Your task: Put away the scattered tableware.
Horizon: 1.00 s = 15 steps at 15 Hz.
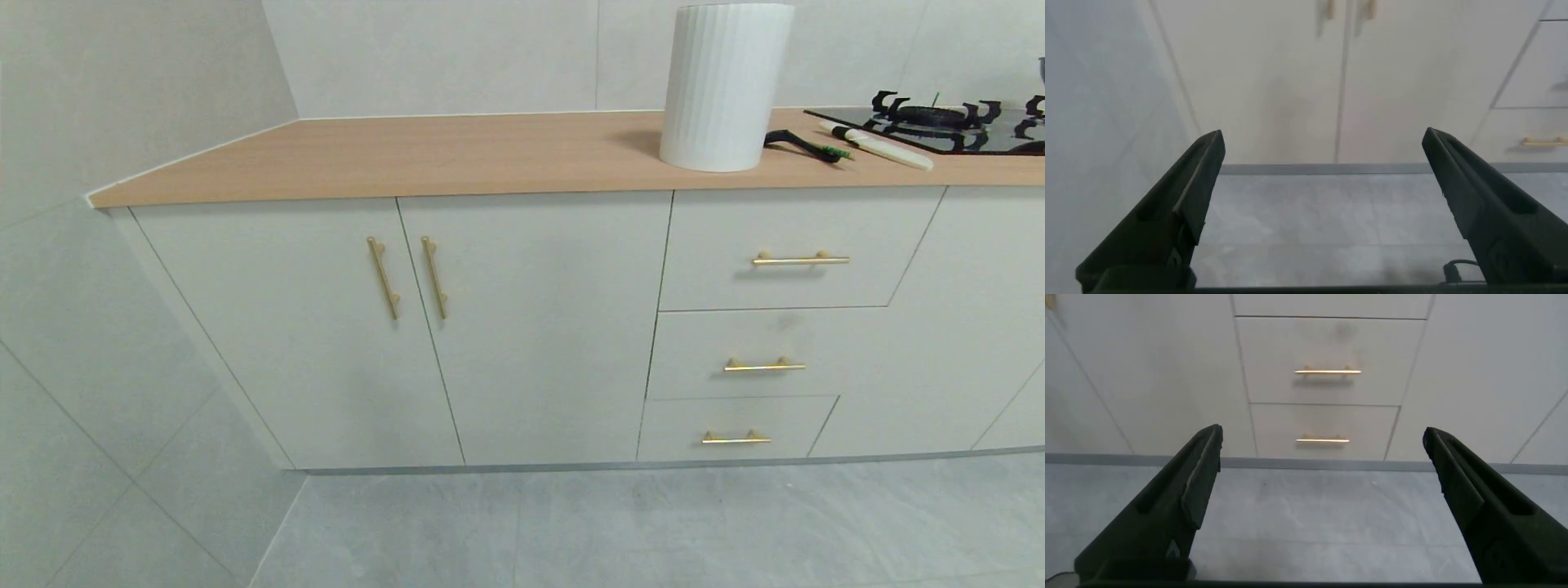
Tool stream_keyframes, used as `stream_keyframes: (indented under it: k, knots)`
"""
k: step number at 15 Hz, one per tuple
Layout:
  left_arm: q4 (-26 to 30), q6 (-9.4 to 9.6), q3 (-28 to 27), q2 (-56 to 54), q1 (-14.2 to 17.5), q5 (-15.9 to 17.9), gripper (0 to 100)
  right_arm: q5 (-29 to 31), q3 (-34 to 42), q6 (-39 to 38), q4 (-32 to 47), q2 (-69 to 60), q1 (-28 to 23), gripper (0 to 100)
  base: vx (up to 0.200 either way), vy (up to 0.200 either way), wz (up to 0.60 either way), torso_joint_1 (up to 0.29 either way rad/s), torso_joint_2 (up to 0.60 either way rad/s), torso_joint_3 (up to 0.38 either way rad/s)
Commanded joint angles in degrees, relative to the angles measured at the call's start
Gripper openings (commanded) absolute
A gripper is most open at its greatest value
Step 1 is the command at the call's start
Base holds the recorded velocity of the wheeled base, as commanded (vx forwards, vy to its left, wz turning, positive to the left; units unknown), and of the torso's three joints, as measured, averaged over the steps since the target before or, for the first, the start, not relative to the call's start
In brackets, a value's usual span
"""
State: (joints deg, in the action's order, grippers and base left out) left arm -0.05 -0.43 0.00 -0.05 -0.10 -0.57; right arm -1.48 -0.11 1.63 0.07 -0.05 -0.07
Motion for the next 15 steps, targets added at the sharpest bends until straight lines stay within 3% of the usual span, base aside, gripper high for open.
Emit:
stream_keyframes:
  k: [1, 4, 15]
  knots:
    - [0.0, -0.01, 0.0, 0.0, 0.0, 0.0, 100, 0.0, 0.0, 0.0, 0.0, 0.1, 0.0, 100, 0.0, -0.2, 0.0, 0.007, 0.0, 0.002]
    - [0.0, -0.01, 0.0, 0.0, 0.0, 0.0, 100, 0.0, -0.1, 0.0, 0.0, 0.1, 0.0, 100, 0.0, -0.2, 0.0, 0.001, 0.01, 0.002]
    - [0.0, 0.08, 0.0, 0.0, 0.0, 0.0, 100, 0.0, 0.0, 0.0, 0.0, 0.1, 0.0, 100, 0.0, 0.0, 0.0, 0.0, 0.0, 0.0]
